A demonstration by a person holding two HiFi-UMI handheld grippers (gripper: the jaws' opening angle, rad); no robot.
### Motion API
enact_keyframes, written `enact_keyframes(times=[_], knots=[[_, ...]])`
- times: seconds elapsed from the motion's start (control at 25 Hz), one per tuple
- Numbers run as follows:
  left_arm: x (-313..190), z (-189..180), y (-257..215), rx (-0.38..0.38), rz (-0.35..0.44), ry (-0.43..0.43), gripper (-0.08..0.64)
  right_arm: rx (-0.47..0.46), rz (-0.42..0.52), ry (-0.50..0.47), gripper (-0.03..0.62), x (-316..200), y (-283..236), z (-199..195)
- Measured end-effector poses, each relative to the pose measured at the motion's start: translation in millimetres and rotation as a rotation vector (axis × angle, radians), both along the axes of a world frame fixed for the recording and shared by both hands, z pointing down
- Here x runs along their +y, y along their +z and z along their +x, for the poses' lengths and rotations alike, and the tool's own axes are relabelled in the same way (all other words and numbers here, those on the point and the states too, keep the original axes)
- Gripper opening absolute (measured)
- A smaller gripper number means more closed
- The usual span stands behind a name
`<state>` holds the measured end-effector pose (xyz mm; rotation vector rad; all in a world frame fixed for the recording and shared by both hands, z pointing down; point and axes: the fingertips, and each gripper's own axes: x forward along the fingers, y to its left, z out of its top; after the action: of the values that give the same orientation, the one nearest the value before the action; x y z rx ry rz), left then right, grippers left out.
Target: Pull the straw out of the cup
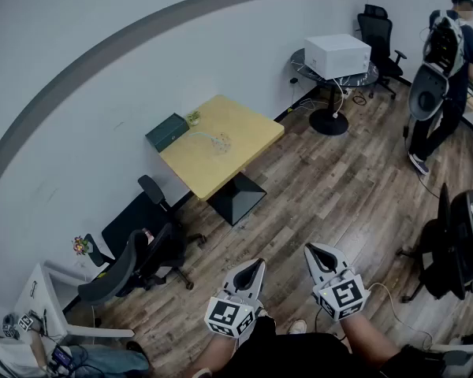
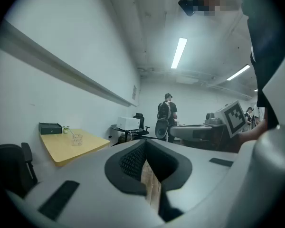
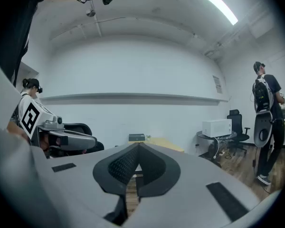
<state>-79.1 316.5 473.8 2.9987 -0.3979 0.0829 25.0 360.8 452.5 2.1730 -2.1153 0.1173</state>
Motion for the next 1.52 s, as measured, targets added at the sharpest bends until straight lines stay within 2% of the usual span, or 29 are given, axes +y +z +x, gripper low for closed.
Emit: enact_keyframes(times=[0.4, 0.68, 0.8, 0.88, 1.16, 1.4, 1.52], knots=[[-19, -8, 8, -0.016, -0.013, -0.019, 0.018, 0.002, -0.007, 0.002, 0.018, -17, 5, -1], [-55, -12, 11, -0.024, -0.020, -0.035, 0.018, 0.002, 0.016, -0.004, 0.020, -54, 3, -1], [-71, -15, 14, -0.023, -0.027, -0.045, 0.018, 0.012, 0.019, 0.001, 0.045, -69, 2, 0], [-81, -17, 14, -0.020, -0.032, -0.051, 0.018, 0.014, 0.021, -0.007, 0.090, -80, 1, -1], [-115, -26, 22, -0.026, -0.050, -0.080, 0.018, 0.045, 0.042, -0.030, 0.318, -117, -1, -9], [-151, -41, 20, -0.023, -0.055, -0.106, 0.018, 0.042, 0.032, 0.001, 0.421, -150, -1, -7], [-168, -47, 17, -0.013, -0.054, -0.110, 0.018, 0.056, 0.019, -0.004, 0.434, -165, -1, -10]])
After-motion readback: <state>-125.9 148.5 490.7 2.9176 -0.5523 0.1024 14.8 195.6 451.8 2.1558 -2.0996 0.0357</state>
